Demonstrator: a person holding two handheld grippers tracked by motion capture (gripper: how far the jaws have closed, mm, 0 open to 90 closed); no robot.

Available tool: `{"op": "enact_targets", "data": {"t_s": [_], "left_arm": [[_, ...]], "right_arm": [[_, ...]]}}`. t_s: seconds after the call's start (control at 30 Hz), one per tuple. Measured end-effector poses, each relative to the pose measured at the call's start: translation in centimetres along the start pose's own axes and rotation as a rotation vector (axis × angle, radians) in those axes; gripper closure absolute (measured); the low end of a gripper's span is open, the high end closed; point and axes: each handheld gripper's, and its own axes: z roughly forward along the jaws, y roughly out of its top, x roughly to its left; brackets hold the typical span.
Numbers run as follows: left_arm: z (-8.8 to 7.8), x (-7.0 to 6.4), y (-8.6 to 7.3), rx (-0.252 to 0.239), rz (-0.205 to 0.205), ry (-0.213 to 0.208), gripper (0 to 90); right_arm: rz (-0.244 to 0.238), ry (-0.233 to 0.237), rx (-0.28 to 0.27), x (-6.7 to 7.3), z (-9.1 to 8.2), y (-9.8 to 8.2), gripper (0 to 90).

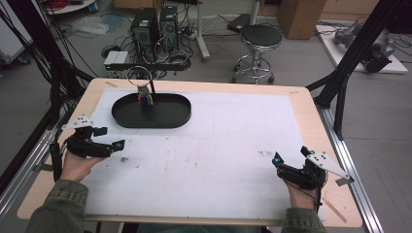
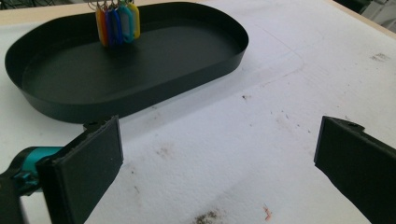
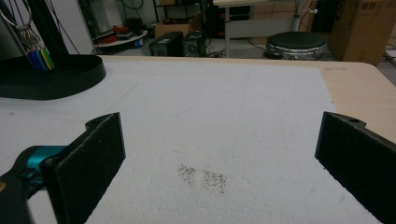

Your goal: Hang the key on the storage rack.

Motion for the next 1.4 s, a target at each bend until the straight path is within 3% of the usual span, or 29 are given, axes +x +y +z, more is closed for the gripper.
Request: {"op": "enact_targets", "data": {"t_s": [0.27,0.5,0.83,1.27,1.4], "left_arm": [[-0.5,-0.1,-1.3,-0.026,-0.002,0.020,1.7],[-0.9,-0.4,-2.3,-0.033,0.014,0.080,1.7],[-1.6,-0.3,-3.4,-0.082,0.001,0.122,1.7],[-3.2,-0.5,-4.2,-0.222,-0.031,0.247,1.7],[-3.8,-0.5,-4.5,-0.277,-0.052,0.314,1.7]], "right_arm": [[-0.001,-0.001,-0.002,0.0,0.0,0.0,0.5],[0.003,0.001,0.001,0.0,0.0,0.0,0.5],[0.001,0.000,-0.001,0.0,0.0,0.0,0.5],[-0.001,0.003,0.005,0.1,0.0,-0.1,0.5],[-0.003,0.001,0.007,0.1,0.0,-0.1,0.5]]}}
